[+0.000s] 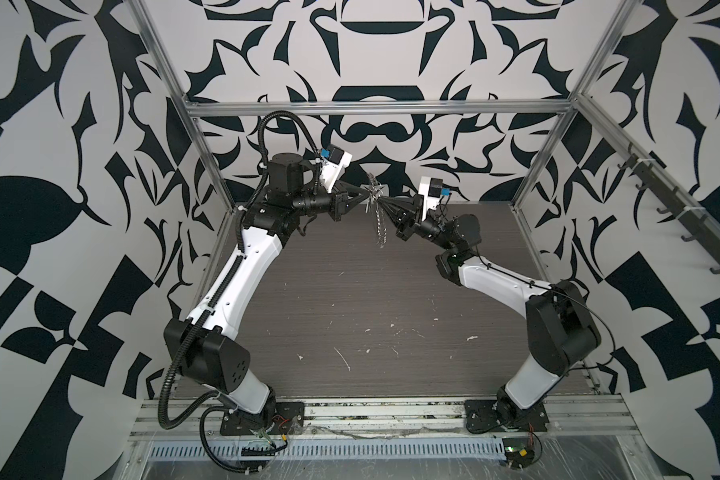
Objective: Remove the keys from the keyring
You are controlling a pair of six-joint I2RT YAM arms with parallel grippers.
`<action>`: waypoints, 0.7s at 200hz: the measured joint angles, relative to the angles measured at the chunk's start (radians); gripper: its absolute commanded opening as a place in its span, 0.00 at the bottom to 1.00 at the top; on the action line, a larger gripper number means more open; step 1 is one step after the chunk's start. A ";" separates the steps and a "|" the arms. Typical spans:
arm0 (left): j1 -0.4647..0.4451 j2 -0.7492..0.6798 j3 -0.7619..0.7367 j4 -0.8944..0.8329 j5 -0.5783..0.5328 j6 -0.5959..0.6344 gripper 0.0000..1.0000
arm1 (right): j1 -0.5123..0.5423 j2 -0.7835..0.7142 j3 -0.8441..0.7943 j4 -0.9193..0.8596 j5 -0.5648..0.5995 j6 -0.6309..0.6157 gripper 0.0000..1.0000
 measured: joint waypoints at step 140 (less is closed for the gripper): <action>0.000 -0.011 -0.005 -0.205 -0.288 0.126 0.00 | 0.017 -0.167 -0.164 -0.309 -0.050 -0.271 0.00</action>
